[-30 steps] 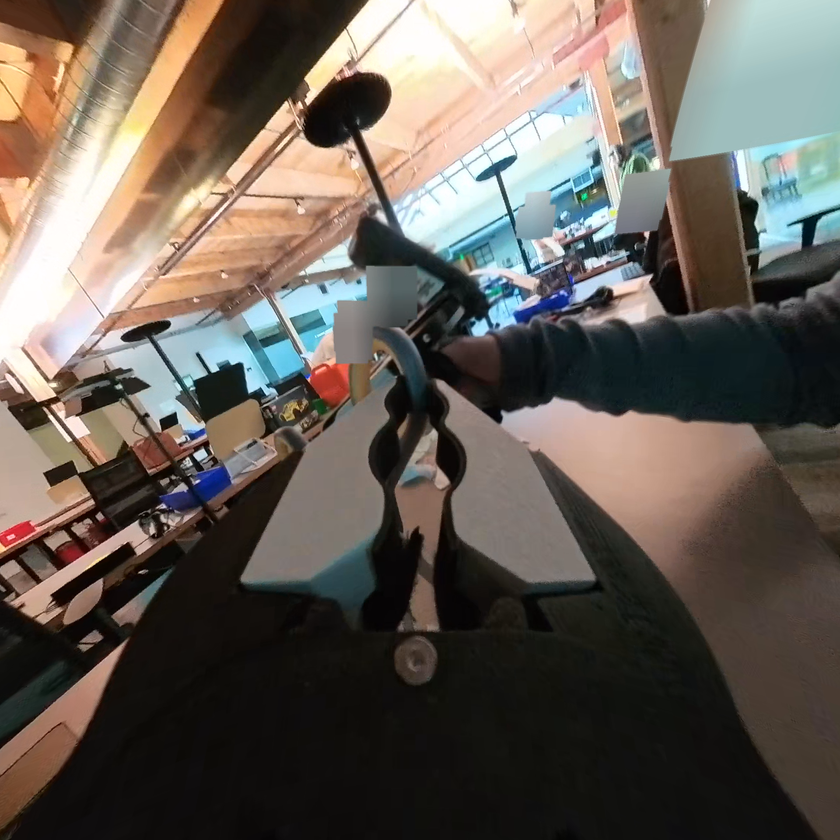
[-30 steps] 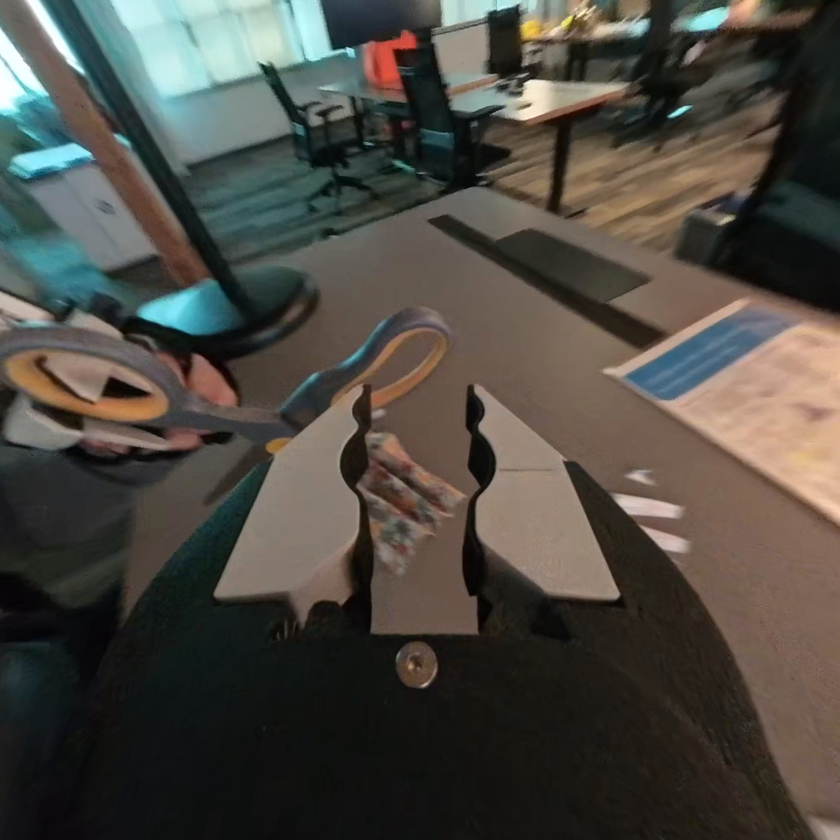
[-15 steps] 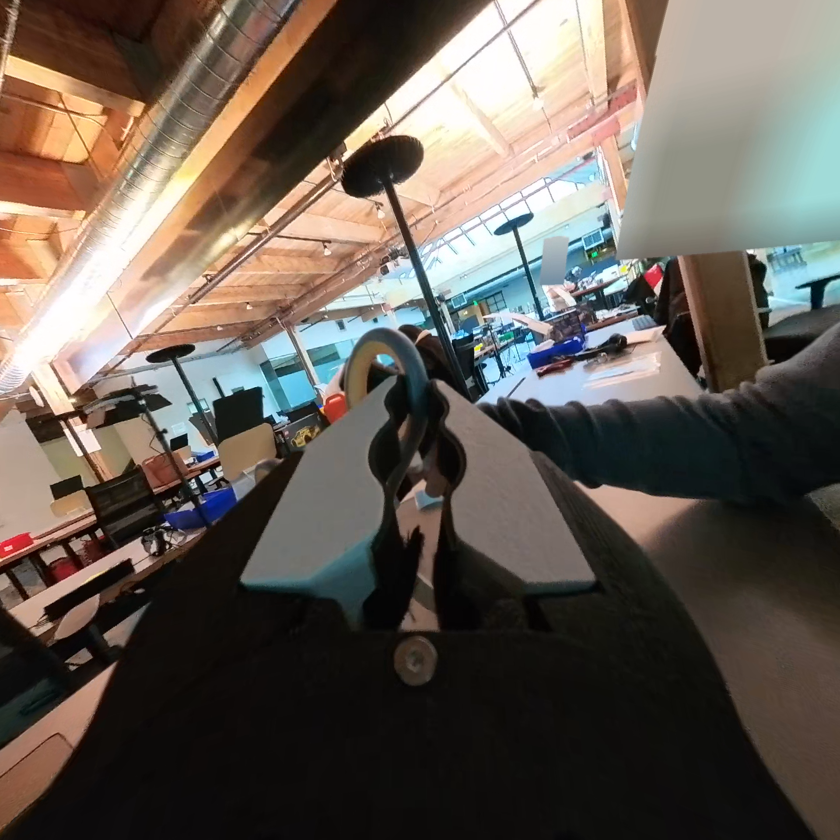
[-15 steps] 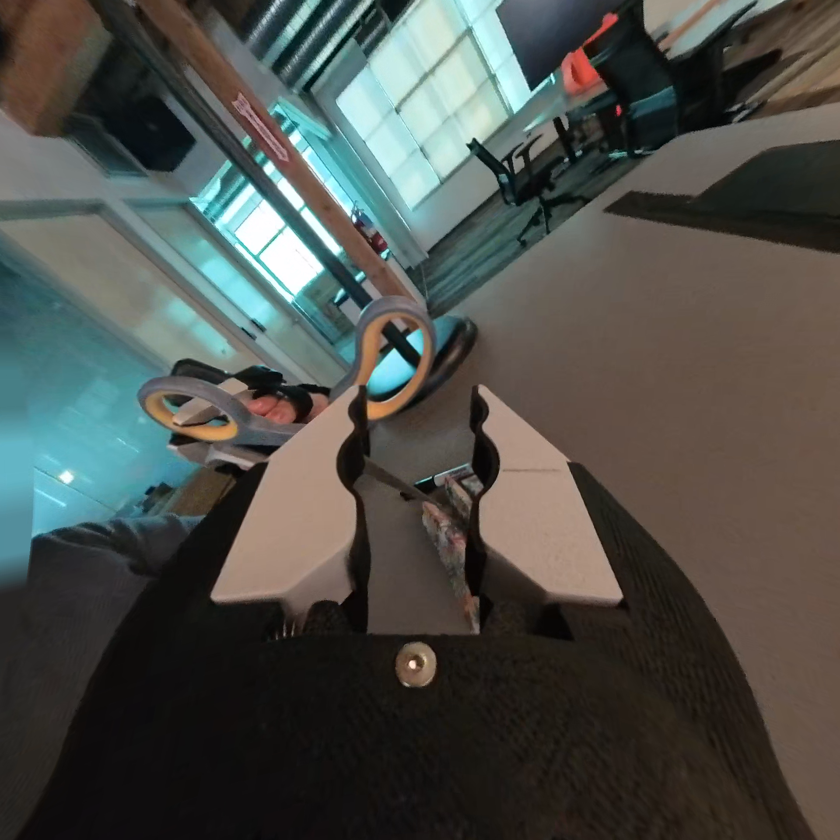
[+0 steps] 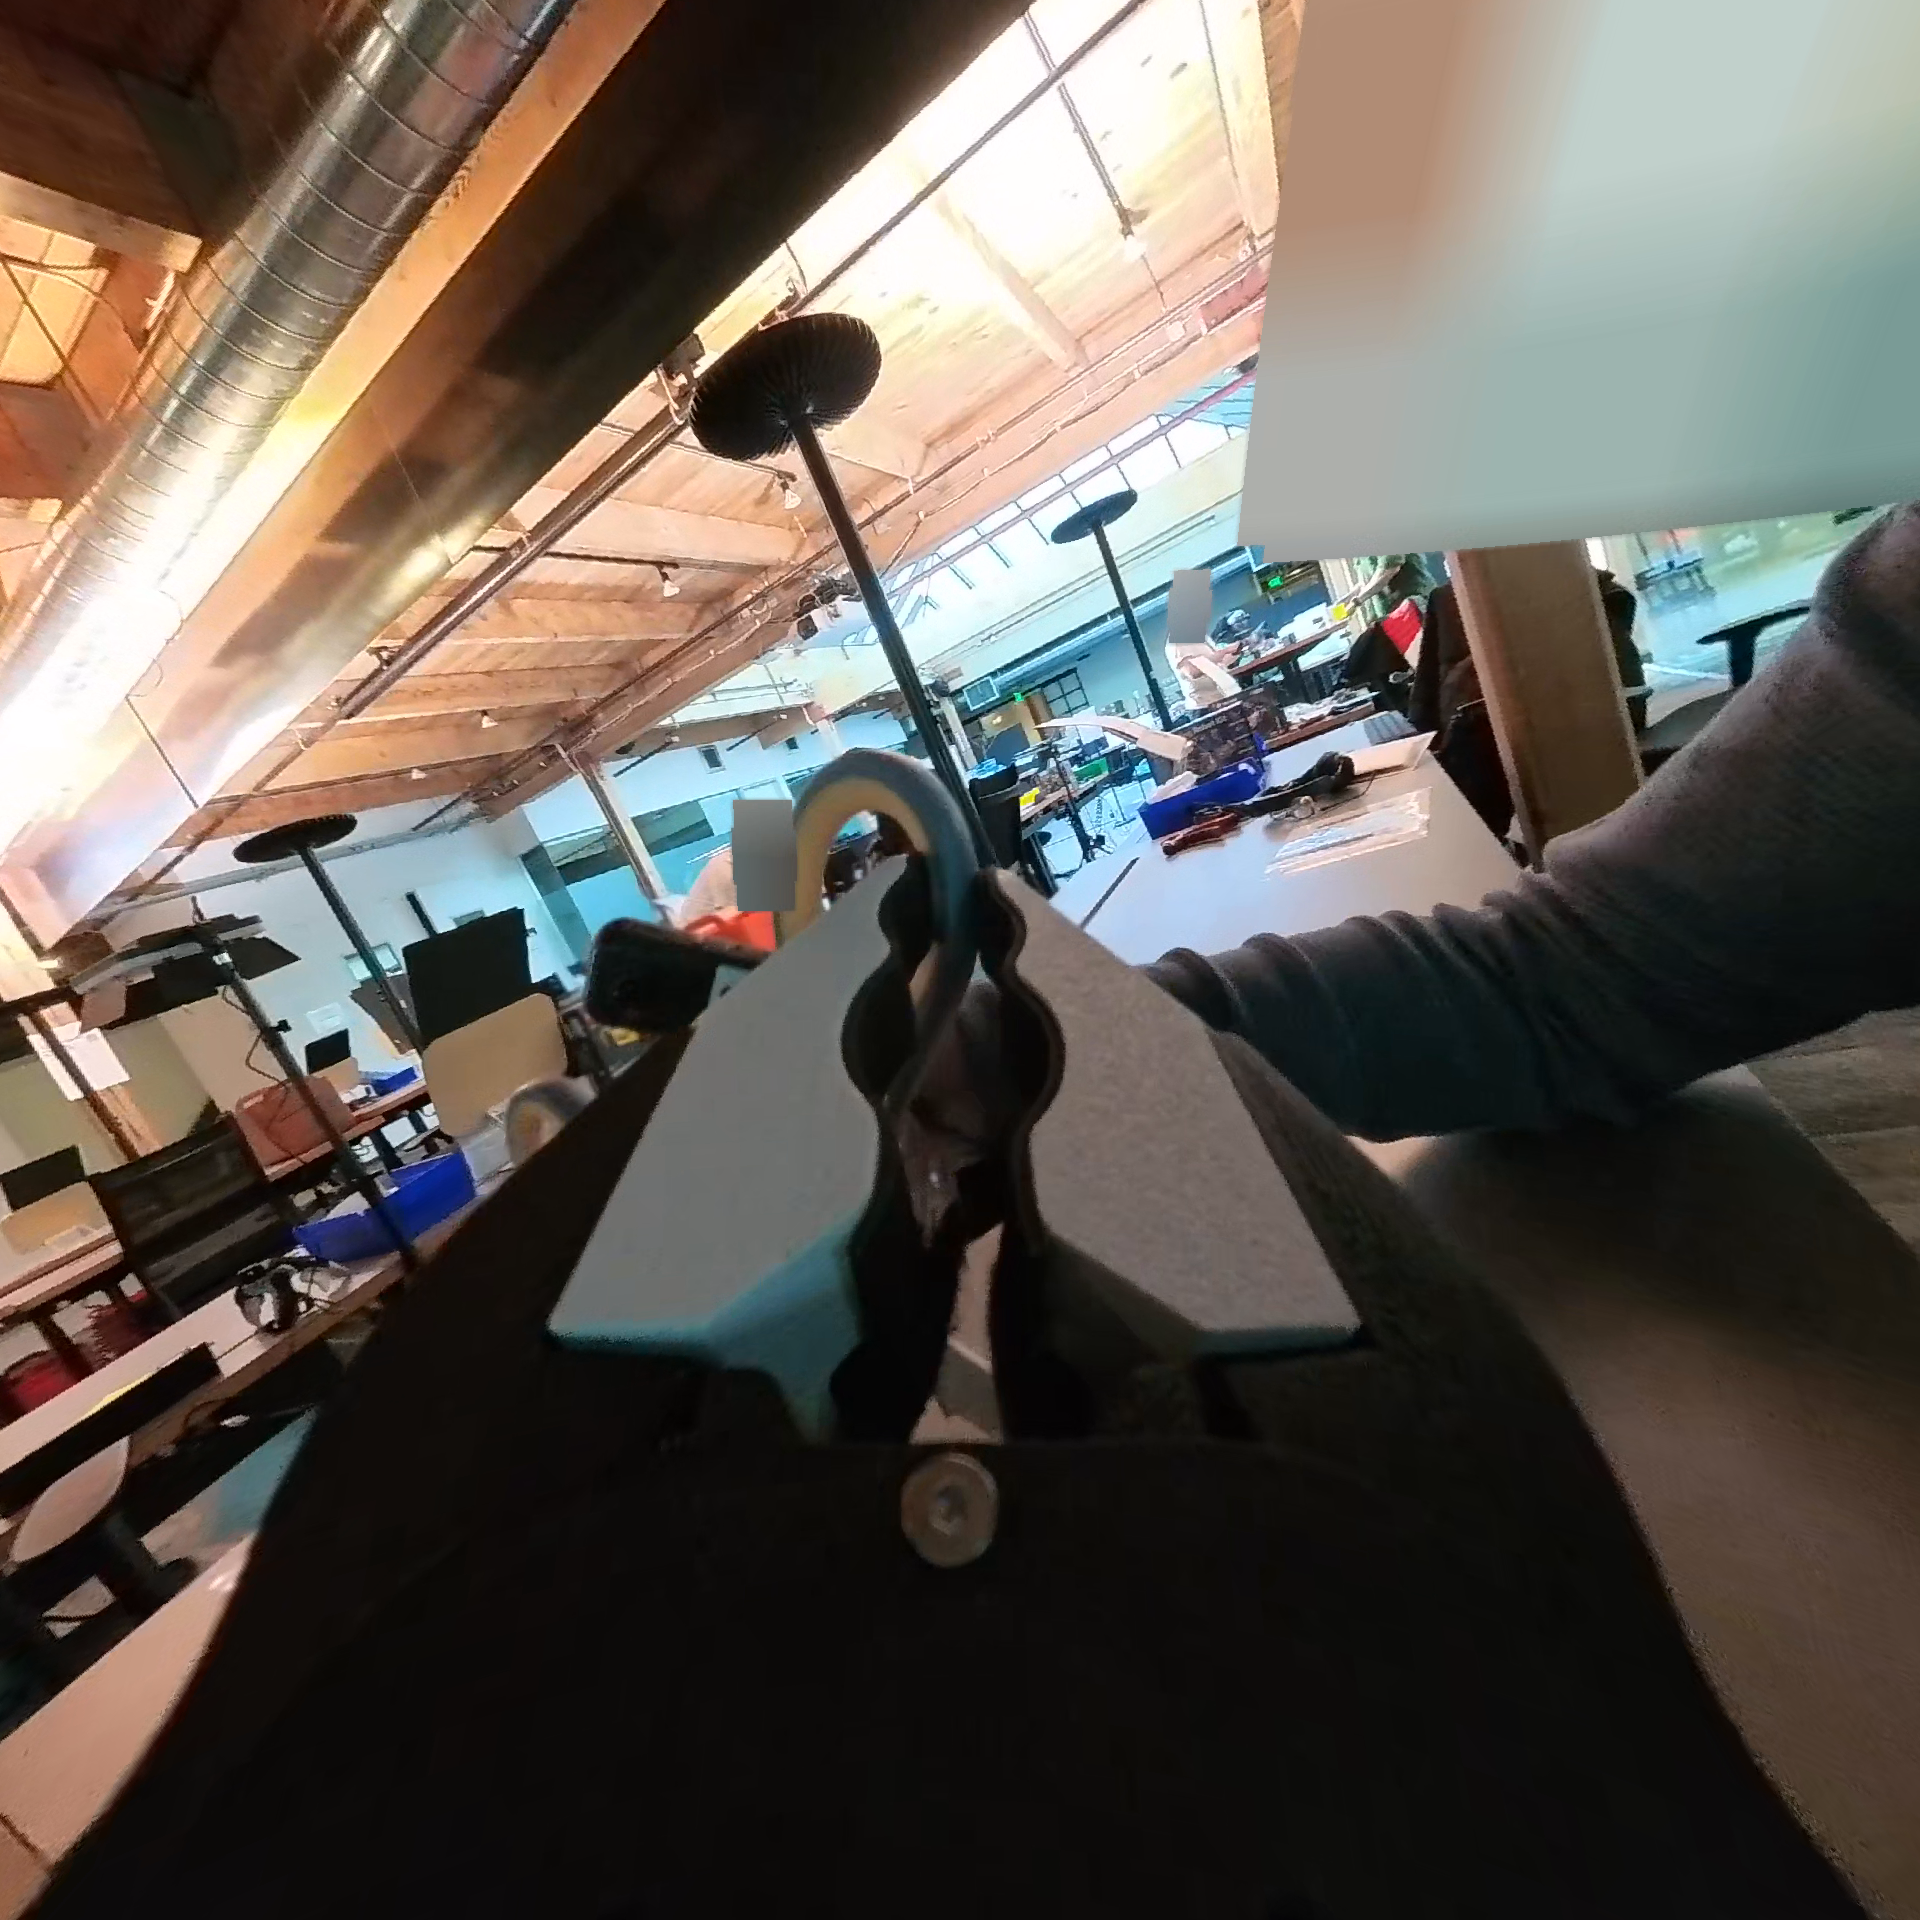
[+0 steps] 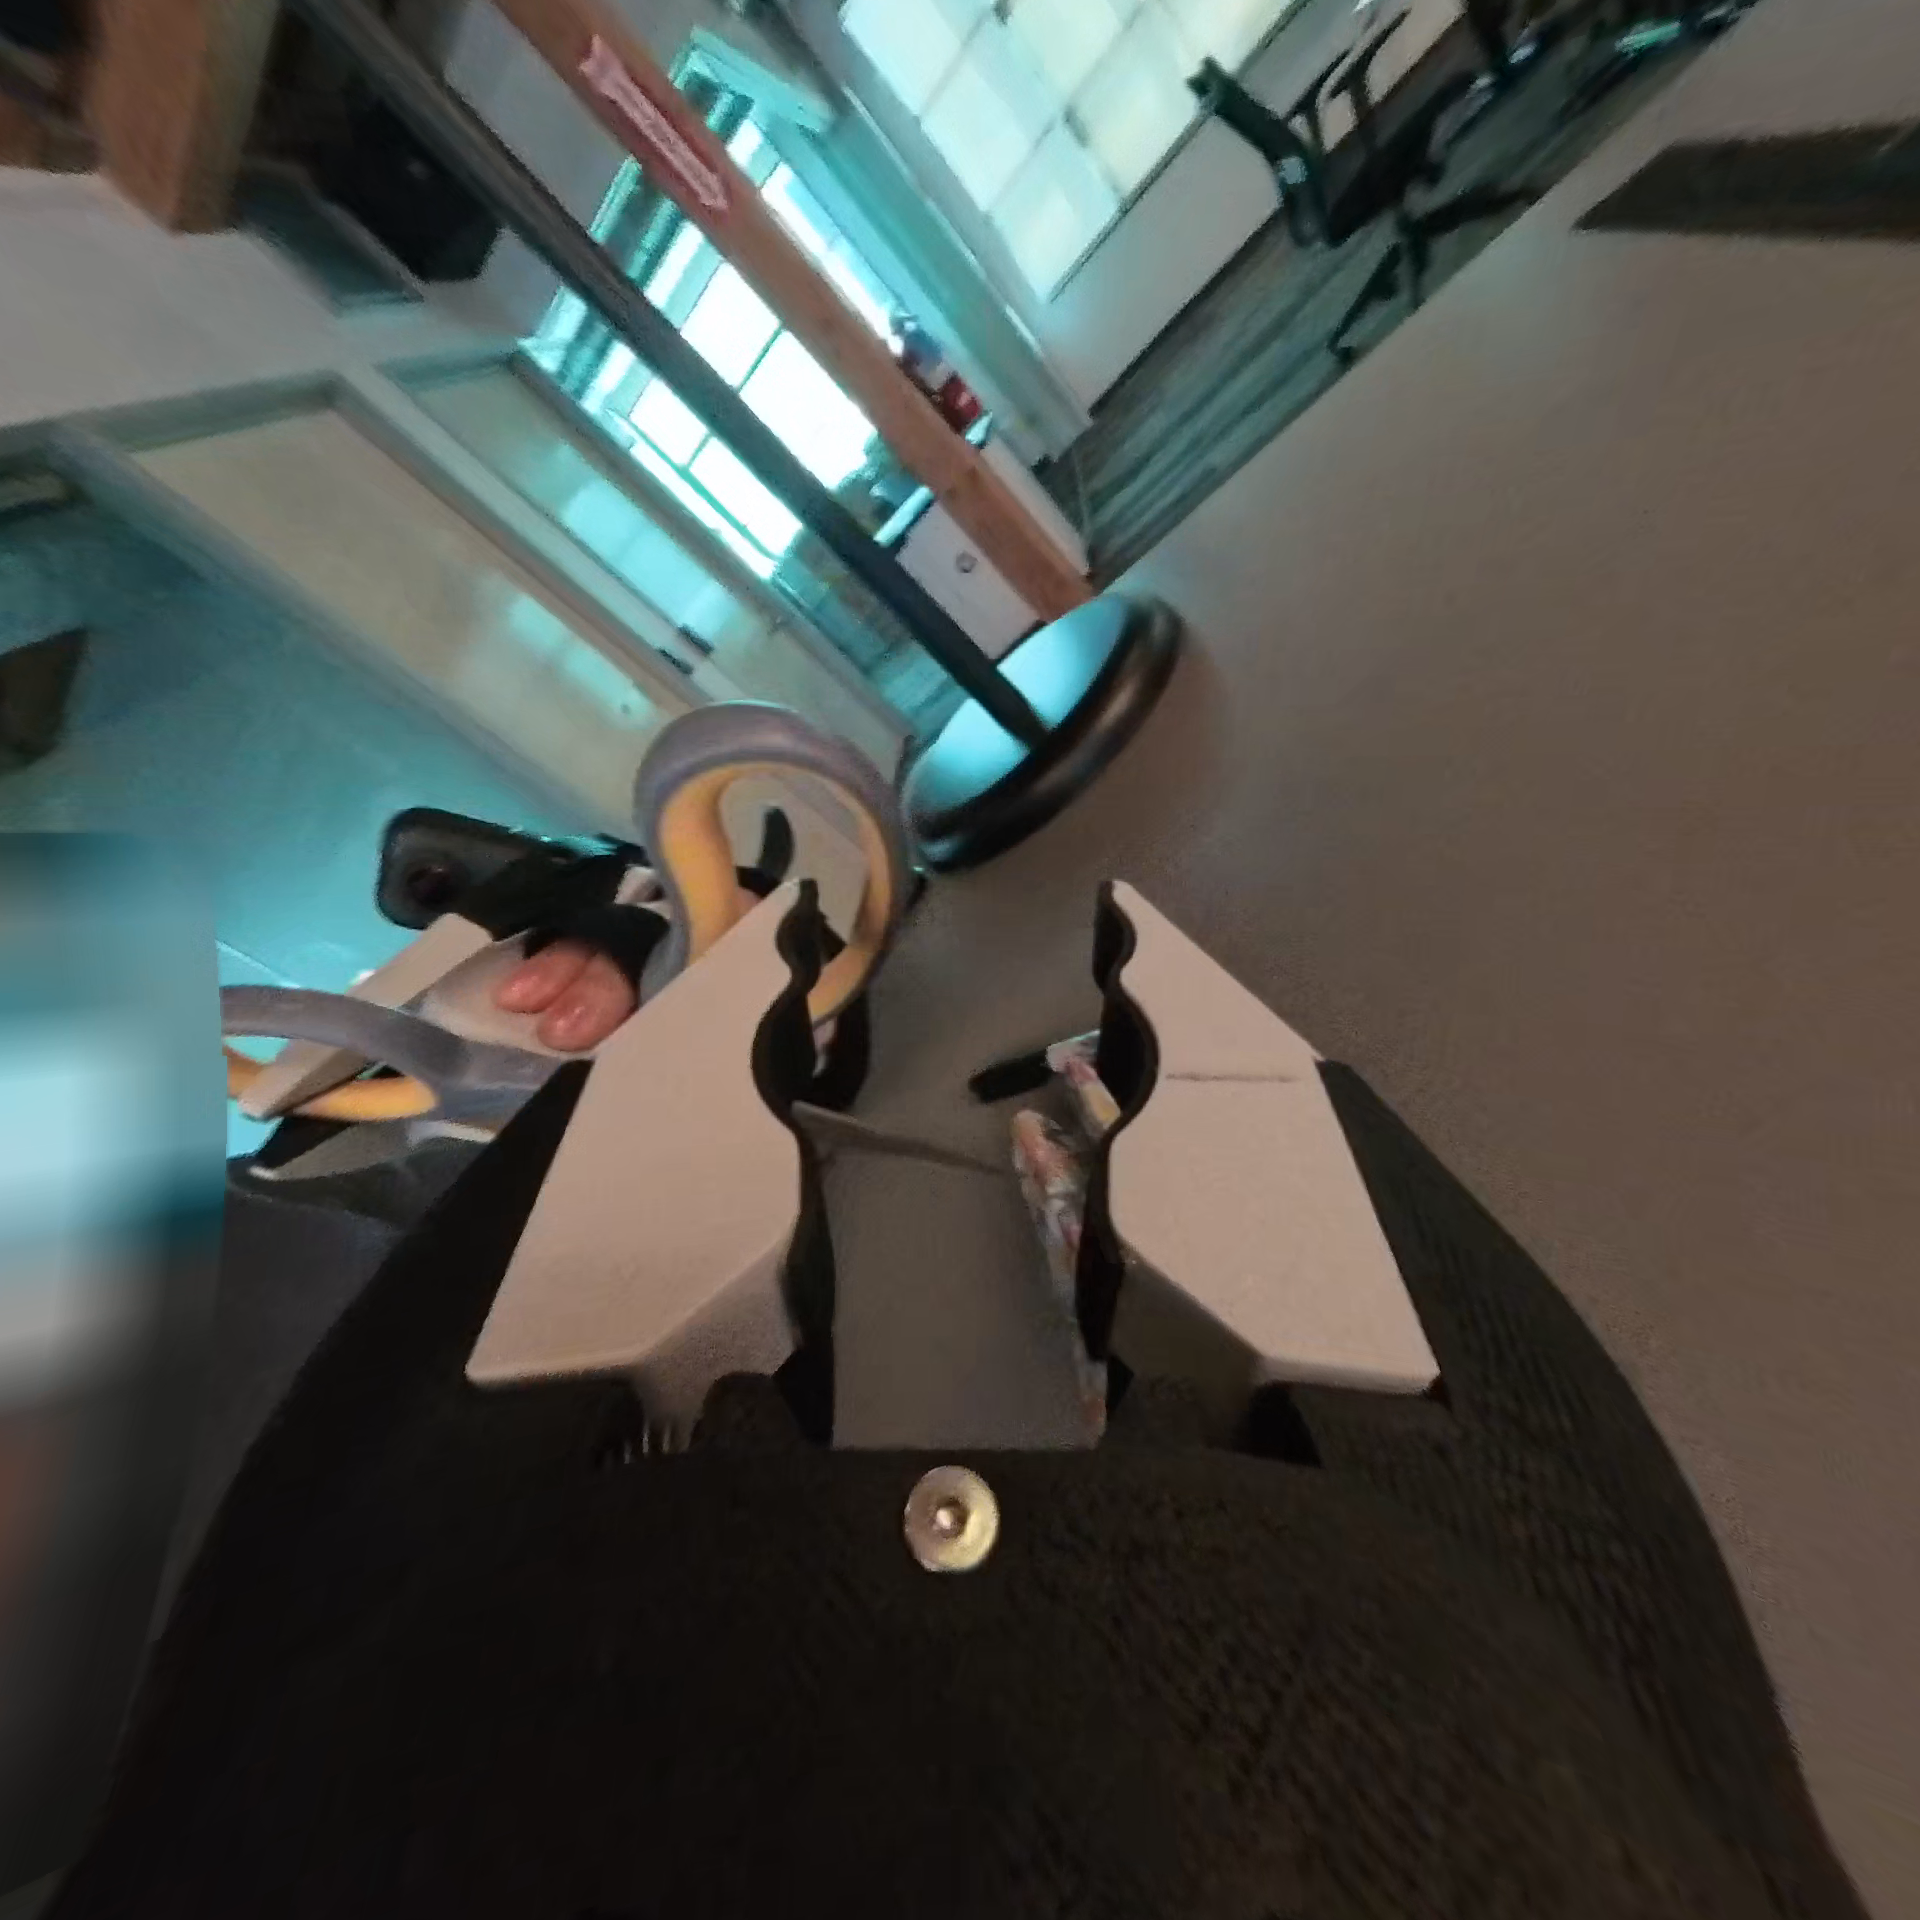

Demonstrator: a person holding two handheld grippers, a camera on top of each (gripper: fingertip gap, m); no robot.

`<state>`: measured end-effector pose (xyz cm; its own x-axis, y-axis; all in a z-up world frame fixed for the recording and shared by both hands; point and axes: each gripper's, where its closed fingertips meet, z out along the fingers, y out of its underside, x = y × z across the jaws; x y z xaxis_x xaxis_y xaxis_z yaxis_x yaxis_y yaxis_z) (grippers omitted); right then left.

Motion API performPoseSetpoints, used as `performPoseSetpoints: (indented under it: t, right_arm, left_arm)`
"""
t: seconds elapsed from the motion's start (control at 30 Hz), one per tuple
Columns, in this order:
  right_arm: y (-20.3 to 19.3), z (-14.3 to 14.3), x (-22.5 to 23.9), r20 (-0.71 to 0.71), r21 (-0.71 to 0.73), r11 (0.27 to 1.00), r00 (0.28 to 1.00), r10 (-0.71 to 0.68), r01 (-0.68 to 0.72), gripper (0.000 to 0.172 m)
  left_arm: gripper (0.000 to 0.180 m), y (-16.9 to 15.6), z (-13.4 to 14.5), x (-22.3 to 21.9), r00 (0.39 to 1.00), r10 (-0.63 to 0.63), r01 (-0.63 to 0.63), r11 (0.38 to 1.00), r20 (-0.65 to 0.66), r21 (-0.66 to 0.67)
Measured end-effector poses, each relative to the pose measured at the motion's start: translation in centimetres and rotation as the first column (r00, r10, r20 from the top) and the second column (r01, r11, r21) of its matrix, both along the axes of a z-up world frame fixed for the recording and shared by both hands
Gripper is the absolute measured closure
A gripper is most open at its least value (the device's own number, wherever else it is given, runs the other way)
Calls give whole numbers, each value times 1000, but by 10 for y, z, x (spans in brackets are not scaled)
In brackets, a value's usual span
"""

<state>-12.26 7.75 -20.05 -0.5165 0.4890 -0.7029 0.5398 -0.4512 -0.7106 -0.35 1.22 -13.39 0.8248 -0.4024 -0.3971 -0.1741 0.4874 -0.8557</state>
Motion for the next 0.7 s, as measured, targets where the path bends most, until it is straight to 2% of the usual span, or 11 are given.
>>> performPoseSetpoints:
  t: [0.07, 0.2, 0.37, 0.57, 0.7]
  right_arm:
    - [3, 4, -3, -32, -4, 1000, 999, -21, 21, 131]
    - [12, 20, -6, -162, 51, 995, 984, -75, 84, 171]
    - [20, 16, -9, -236, 309, 934, 966, -108, 180, 172]
    - [30, 31, -14, -362, 431, 855, 923, -130, 289, 172]
    - [28, 34, -19, -383, 396, 878, 917, -109, 270, 172]
  left_arm:
    - [174, 1, 0, 1, 999, -26, 26, 1000, 21, -14]
    - [174, 5, -9, 1, 1000, -27, 27, 998, 10, -56]
    - [174, 14, -16, 5, 1000, -1, -2, 990, -19, -142]
    - [173, 37, -29, 12, 1000, 23, -22, 961, 1, -275]
    - [173, 42, -23, 8, 996, 77, -58, 951, 50, -303]
